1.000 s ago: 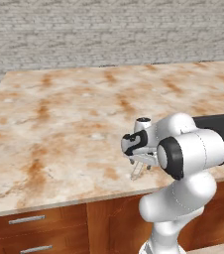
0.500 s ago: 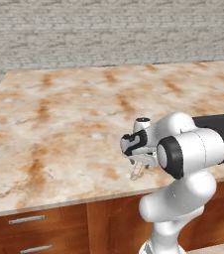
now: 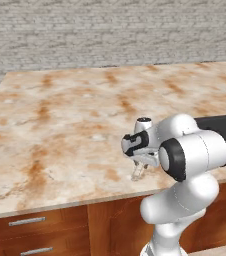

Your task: Pick the strainer and jug and place them in the sink. Then turn on the water.

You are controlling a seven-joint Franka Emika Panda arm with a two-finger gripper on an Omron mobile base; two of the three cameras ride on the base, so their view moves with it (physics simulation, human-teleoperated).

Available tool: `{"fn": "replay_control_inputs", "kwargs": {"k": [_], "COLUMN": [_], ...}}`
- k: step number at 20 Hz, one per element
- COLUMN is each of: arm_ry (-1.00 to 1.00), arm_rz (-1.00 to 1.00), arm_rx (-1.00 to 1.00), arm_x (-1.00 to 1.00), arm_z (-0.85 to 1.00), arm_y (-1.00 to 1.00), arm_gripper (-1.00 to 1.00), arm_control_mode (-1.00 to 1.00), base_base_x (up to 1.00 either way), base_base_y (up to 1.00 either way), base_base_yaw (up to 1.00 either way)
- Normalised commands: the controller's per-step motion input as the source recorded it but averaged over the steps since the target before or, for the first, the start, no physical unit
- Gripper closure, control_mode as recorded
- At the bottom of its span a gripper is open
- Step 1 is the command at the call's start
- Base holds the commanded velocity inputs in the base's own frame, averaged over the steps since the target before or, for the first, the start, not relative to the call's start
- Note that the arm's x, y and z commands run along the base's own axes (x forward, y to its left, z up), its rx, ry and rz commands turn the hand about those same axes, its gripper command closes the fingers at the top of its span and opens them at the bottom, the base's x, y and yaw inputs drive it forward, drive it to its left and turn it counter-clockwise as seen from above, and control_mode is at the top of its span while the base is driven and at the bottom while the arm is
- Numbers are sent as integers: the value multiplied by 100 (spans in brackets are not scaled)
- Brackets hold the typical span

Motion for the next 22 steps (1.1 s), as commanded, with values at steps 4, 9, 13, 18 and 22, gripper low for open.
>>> {"fn": "replay_control_inputs", "kwargs": {"k": [4,9,13,18,22], "arm_ry": [-3,0,3,11,7], "arm_rz": [0,0,0,0,0], "arm_rx": [-1,9,18,13,-7], "arm_x": [-12,-16,-4,0,0], "arm_z": [82,100,100,100,77], "arm_y": [2,1,-6,-35,-52], "arm_gripper": [100,100,100,100,100], "arm_control_mode": [-100,-100,-100,-100,-100], "base_base_x": [0,0,0,0,0], "base_base_y": [0,0,0,0,0], "base_base_yaw": [0,0,0,0,0]}}
